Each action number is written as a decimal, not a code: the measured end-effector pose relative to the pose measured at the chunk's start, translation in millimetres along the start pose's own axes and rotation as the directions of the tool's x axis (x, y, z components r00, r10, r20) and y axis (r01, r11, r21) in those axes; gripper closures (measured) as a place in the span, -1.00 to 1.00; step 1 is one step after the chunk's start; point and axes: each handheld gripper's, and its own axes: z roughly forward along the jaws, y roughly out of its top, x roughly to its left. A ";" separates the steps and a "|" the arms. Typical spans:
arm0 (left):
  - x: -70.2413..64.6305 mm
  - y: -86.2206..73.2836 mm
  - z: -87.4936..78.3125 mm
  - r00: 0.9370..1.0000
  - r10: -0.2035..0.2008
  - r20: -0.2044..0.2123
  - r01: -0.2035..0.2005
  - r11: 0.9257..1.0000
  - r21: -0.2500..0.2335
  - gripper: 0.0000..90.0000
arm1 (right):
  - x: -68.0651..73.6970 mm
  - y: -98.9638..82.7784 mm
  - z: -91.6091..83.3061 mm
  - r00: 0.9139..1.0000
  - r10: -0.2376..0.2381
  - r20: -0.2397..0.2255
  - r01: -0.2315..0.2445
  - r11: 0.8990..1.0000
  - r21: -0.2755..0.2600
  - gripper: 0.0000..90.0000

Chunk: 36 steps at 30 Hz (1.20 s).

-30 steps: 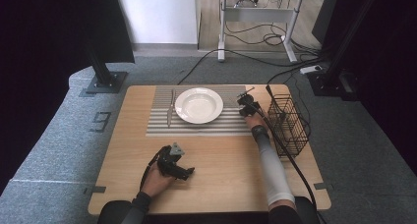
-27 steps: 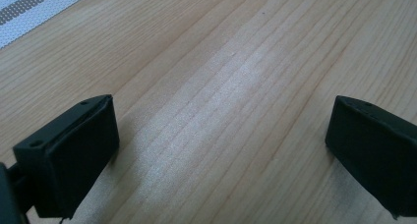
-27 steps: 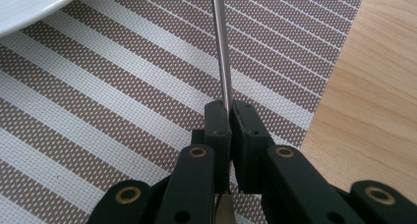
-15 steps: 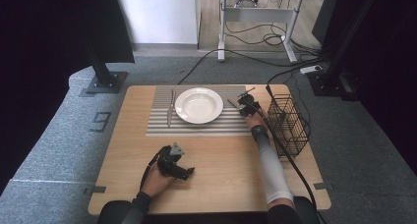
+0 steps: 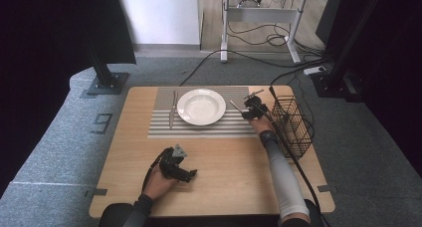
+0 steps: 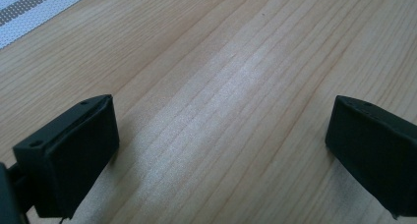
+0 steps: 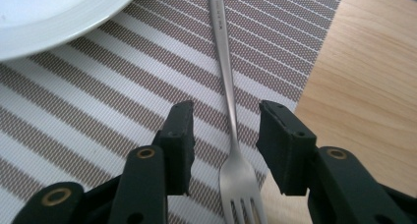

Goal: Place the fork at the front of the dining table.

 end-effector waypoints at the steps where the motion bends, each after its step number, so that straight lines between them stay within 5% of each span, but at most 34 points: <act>1: -0.1 0.2 0.1 1.000 0.000 0.000 0.000 1.000 0.001 -1.00 | 2.2 -1.8 -2.4 1.000 -0.004 -0.001 0.004 1.000 -0.001 0.24; 5: -0.2 0.4 0.3 1.000 0.000 0.000 0.000 1.000 0.000 -1.00 | 8.8 -9.9 -10.4 1.000 0.003 -0.019 -0.003 1.000 0.001 0.21; 13: -0.5 0.5 0.4 1.000 0.000 -0.001 0.000 1.000 0.001 -1.00 | 7.2 -27.1 -22.2 0.998 0.053 0.023 -0.053 0.999 0.008 0.15; 20: -0.5 0.6 0.4 1.000 0.001 0.000 -0.001 1.000 0.001 -1.00 | 8.7 -34.1 -18.1 0.994 0.072 0.083 -0.074 0.997 0.025 0.03; 26: -0.4 0.6 0.4 1.000 0.001 0.001 -0.001 1.000 0.001 -1.00 | 9.0 -38.7 -13.7 0.992 0.090 0.087 -0.095 0.994 0.047 -0.03; 36: -0.5 0.6 0.4 1.000 0.000 0.000 0.000 1.000 0.001 -1.00 | 12.7 -41.9 -21.5 0.996 0.090 0.010 -0.090 0.994 0.056 0.13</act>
